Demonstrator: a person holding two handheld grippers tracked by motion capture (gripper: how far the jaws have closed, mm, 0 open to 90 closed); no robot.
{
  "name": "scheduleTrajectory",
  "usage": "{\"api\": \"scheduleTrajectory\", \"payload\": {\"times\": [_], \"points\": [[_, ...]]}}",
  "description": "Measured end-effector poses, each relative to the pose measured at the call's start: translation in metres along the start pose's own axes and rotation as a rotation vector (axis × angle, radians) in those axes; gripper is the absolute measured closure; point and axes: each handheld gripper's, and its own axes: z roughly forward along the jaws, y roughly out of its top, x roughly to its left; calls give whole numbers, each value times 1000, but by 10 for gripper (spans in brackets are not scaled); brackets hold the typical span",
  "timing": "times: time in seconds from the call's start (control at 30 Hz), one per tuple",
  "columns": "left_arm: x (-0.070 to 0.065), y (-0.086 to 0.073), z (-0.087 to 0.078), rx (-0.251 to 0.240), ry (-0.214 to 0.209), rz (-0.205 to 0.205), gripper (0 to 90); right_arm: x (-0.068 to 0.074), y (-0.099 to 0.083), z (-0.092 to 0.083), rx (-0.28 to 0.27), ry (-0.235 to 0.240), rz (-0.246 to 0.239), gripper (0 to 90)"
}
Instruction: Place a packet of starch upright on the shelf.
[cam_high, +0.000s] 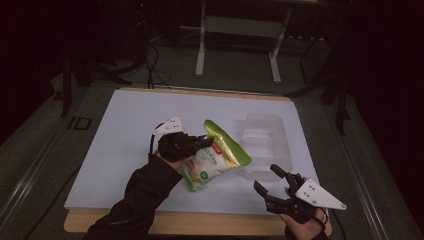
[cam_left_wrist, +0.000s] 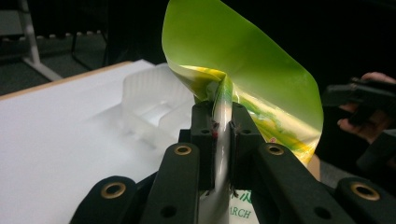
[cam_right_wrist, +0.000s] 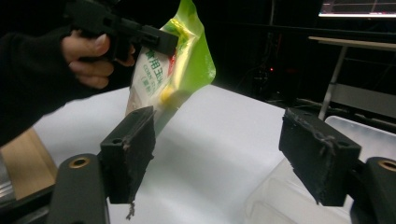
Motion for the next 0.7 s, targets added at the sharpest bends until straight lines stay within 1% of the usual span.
{"api": "scheduleTrajectory", "payload": {"times": [0.03,0.1,0.13,0.23,0.3,0.33,0.4,0.43,0.5,0.53,0.57,0.6,0.7], "points": [[-2,1,0,-22,0,-7,840,0,2,1,-2,7,12,267],[-6,4,0,-57,5,-22,840,0,8,3,4,4,12,269],[-8,5,0,-74,8,-22,840,0,10,4,10,8,22,281],[-14,8,1,-114,20,-31,840,1,17,9,20,6,30,289],[-17,9,1,-131,32,-32,840,0,21,11,20,8,25,295],[-18,8,2,-143,34,-41,840,-1,24,12,28,19,30,295],[-20,7,2,-164,53,-54,841,-1,28,14,25,34,27,311],[-21,5,3,-178,54,-68,841,0,30,16,26,51,28,307],[-24,3,4,-198,64,-62,841,2,33,21,20,49,6,294],[-25,2,5,-206,51,-65,841,3,34,24,24,55,5,293],[-26,1,6,-212,46,-69,841,4,35,27,29,59,5,293],[-27,0,7,-219,31,-78,843,5,35,30,28,61,7,293],[-33,-2,10,-226,7,-80,843,6,38,36,24,59,3,289]]}}
